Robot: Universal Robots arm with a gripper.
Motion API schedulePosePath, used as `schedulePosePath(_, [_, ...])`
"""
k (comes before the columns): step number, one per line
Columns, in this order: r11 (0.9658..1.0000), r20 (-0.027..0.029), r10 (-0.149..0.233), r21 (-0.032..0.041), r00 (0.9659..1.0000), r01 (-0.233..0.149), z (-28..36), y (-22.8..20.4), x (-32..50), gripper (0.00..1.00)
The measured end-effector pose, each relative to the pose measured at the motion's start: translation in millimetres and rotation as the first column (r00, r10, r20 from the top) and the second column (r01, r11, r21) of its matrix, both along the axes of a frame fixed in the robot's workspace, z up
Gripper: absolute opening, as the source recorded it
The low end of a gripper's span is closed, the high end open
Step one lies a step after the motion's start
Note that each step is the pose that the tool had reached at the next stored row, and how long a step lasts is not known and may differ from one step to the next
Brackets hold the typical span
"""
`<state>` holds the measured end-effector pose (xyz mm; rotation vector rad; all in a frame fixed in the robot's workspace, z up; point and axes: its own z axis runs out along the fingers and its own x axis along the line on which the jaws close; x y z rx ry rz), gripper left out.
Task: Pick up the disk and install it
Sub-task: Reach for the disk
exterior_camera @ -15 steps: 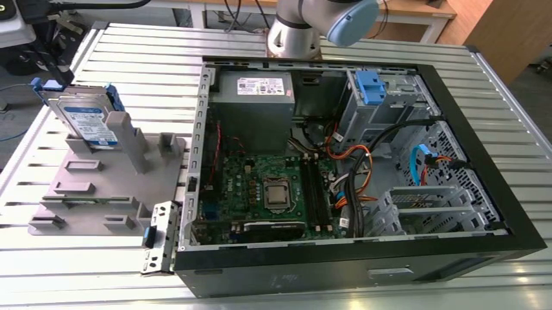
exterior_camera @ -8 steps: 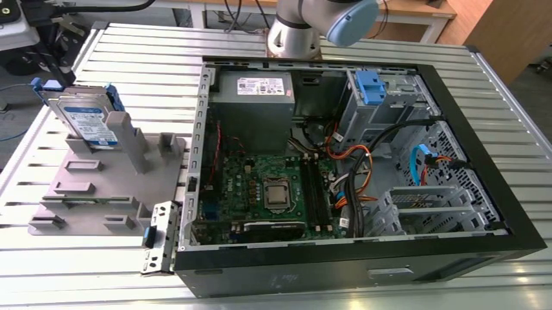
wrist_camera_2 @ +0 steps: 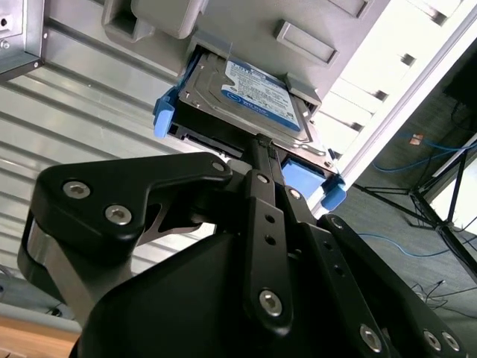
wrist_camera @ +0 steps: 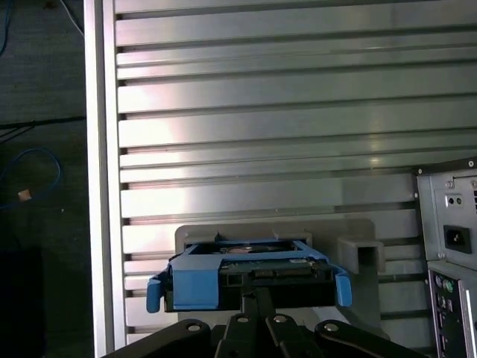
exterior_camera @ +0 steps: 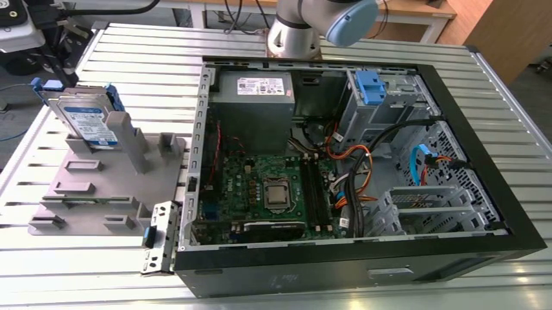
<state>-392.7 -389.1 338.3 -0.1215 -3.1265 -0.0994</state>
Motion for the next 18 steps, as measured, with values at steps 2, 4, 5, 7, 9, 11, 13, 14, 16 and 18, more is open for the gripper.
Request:
schedulePosePath(2, [1.0,-0.0003,0.0,-0.0015,1.0,0.0,-0.4,0.6,0.0,0.11])
schedulePosePath(4, [1.0,-0.0004,0.001,-0.0024,1.0,-0.001,-1.6,1.7,-0.6,0.11])
schedulePosePath(5, [1.0,-0.0003,0.002,-0.0023,1.0,-0.002,-1.8,1.8,-0.9,0.11])
schedulePosePath(7, [1.0,-0.0003,0.002,-0.0024,1.0,-0.002,-2.3,1.9,-2.0,0.11])
schedulePosePath(9, [1.0,-0.0001,0.002,-0.0029,1.0,-0.002,-2.7,2.0,-2.9,0.11])
schedulePosePath(11, [1.0,-0.0001,0.002,-0.0034,1.0,-0.002,-3.0,2.0,-4.0,0.11])
schedulePosePath(13, [1.0,-0.0001,0.002,-0.0043,1.0,-0.002,-3.0,2.0,-4.1,0.11])
schedulePosePath(14, [1.0,-0.0002,0.002,-0.0047,1.0,-0.002,-3.0,2.0,-4.2,0.11])
schedulePosePath(16, [1.0,0.0,0.002,-0.0086,1.0,-0.002,-3.1,2.1,-4.2,0.11])
schedulePosePath(18, [0.9999,-0.0001,0.002,-0.0109,1.0,-0.002,-3.1,2.0,-4.2,0.11])
